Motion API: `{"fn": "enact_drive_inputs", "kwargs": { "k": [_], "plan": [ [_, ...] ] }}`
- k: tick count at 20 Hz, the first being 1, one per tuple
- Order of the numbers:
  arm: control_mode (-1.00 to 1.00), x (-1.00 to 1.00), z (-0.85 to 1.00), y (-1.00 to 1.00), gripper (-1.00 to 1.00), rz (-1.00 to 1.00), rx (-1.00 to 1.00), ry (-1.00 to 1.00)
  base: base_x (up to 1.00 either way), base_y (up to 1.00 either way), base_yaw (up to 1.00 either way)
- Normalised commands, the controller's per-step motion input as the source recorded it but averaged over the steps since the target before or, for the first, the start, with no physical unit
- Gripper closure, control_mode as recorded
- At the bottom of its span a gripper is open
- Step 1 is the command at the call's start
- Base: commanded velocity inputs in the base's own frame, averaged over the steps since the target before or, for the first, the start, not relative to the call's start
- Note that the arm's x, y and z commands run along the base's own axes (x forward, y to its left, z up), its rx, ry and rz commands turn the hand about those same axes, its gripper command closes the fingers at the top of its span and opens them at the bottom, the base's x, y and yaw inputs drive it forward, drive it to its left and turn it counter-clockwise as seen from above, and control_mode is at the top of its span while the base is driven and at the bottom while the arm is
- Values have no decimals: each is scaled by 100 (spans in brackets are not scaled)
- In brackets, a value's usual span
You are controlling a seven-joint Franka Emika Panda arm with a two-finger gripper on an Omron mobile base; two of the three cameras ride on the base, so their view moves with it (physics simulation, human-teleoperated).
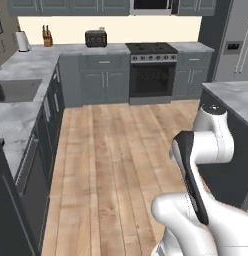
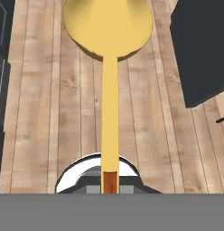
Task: Take the fork and place it on the left side of the plate. Then take the spoon and place it on the right side of the plate. Make sure they're directly next to the plate.
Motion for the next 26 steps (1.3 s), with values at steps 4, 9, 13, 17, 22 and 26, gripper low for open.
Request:
{"fn": "enact_drive_inputs", "kwargs": {
  "k": [4, 9, 13, 17, 22, 26],
  "plan": [
    [100, 0, 0, 0, 100, 0, 0, 0, -9, -100, -12],
    [100, 0, 0, 0, 100, 0, 0, 0, 4, -100, -8],
    [100, 0, 0, 0, 100, 0, 0, 0, 9, -100, -7],
    [100, 0, 0, 0, 100, 0, 0, 0, 16, -100, -6],
    [100, 0, 0, 0, 100, 0, 0, 0, 36, -100, -2],
    [100, 0, 0, 0, 100, 0, 0, 0, 48, -100, 0]
  ]
}}
